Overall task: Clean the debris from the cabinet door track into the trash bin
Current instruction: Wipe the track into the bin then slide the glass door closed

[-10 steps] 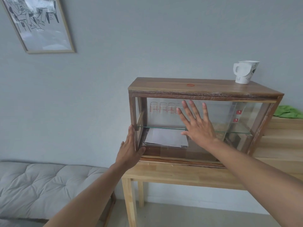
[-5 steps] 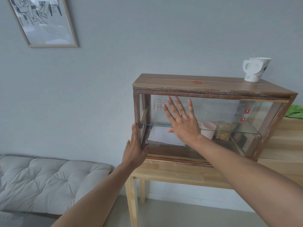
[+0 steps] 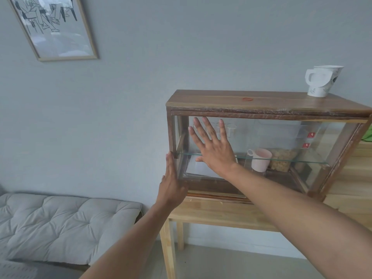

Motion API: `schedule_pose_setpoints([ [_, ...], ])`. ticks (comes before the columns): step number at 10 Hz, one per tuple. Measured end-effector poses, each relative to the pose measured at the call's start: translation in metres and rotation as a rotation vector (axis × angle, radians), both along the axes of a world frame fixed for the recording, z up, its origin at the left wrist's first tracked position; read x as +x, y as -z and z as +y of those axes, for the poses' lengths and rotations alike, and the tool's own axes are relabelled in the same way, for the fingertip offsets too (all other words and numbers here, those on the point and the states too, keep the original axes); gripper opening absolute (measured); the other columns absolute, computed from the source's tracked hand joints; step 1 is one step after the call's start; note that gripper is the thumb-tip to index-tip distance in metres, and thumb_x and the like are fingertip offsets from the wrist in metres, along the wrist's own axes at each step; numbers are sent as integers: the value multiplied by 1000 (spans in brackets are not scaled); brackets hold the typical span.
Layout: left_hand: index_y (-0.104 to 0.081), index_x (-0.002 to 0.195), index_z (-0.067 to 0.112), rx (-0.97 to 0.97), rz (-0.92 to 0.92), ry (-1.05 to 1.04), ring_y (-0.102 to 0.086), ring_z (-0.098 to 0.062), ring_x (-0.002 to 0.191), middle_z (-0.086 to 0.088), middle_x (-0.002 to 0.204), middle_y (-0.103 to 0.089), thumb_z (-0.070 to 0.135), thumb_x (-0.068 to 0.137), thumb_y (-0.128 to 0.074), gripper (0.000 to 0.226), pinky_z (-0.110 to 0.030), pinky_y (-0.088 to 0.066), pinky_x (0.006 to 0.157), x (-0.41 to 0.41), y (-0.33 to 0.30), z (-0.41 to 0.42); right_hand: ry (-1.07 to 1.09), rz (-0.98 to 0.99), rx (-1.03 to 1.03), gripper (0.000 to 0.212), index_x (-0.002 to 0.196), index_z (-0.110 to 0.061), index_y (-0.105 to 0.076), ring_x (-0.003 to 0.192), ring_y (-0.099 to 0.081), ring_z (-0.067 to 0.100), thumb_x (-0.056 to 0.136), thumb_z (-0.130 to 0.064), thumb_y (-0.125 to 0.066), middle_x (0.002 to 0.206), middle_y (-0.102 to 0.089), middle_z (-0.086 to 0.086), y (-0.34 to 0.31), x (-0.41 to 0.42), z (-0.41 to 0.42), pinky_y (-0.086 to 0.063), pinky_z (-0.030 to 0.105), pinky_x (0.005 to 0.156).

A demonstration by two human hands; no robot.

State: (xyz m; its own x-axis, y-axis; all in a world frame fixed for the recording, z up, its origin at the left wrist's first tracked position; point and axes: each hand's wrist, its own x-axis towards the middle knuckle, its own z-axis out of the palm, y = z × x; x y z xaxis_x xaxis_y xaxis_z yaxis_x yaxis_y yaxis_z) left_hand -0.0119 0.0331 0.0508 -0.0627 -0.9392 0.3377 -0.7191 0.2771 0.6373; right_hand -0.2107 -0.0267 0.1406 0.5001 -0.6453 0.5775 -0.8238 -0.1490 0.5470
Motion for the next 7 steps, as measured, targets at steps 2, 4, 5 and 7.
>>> schedule_pose_setpoints([
  [2, 32, 158, 48, 45, -56, -15, -67, -43, 117, 5, 180, 4, 11, 93, -62, 121, -54, -64, 80, 9, -5, 0, 7, -14, 45, 128, 172, -15, 6, 164, 16, 38, 85, -77, -65, 181, 11, 14, -4, 3, 6, -1, 71, 129],
  [4, 13, 168, 38, 105, -308, -102, -47, -40, 148, 1, 176, -26, 9, 96, -55, 103, -58, -53, 106, 19, -33, 13, -2, 3, 160, 111, 171, -13, 5, 165, 15, 38, 98, -62, -63, 180, 15, 15, -26, 2, 30, -4, 70, 130],
  [5, 5, 170, 32, 171, -421, -86, -20, -36, 162, 1, 179, -13, 7, 95, -54, 98, -63, -39, 118, 20, -56, 25, -16, 12, 239, 97, 172, -14, 5, 166, 15, 36, 105, -43, -60, 180, 16, 12, -40, -3, 48, -7, 68, 130],
  [7, 1, 171, 25, 204, -532, -40, -1, -39, 164, -3, 180, 8, 41, 108, -51, 84, -69, -22, 124, 9, -98, 45, 59, -108, 385, 80, 172, -17, -6, 168, 7, 31, 107, -25, -52, 181, 7, 11, -58, -34, 97, -8, 63, 133],
])
